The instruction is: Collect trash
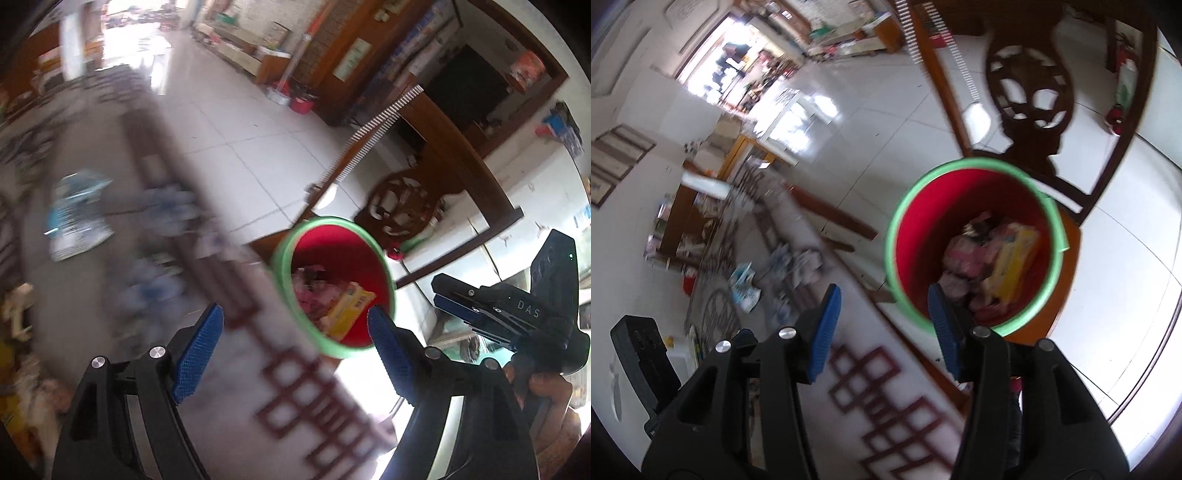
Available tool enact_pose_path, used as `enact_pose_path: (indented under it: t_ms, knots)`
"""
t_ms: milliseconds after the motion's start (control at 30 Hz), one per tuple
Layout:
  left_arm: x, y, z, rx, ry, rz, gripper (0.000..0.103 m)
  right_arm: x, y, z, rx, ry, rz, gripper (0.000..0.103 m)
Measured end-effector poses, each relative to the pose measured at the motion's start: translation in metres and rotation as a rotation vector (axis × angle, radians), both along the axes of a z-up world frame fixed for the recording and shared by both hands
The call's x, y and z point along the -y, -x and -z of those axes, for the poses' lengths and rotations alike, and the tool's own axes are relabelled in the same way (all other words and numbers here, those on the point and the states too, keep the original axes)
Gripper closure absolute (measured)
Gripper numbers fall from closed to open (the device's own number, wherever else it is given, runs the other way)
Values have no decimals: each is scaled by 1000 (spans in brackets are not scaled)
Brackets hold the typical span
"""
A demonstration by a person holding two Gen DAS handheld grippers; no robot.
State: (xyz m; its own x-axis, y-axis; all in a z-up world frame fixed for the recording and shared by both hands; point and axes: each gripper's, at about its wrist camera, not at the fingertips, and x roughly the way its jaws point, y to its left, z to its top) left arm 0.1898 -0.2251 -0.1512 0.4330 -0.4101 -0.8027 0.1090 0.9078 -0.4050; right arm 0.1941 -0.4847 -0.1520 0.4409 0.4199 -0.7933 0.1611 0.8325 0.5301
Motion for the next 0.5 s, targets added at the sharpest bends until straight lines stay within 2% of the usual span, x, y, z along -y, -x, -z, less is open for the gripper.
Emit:
enact_pose_path:
  t_ms: [200, 367, 500]
  knots:
    - [-91, 43, -5, 7, -46, -171, 26, -75, 9, -4, 2, -8, -112, 52]
    - [-176, 81, -6, -5, -82, -352, 27, -124, 20, -5, 1, -11, -185, 51]
    - [-218, 101, -4, -10, -111, -415, 28, -161, 31, -8, 4, -12, -234, 51]
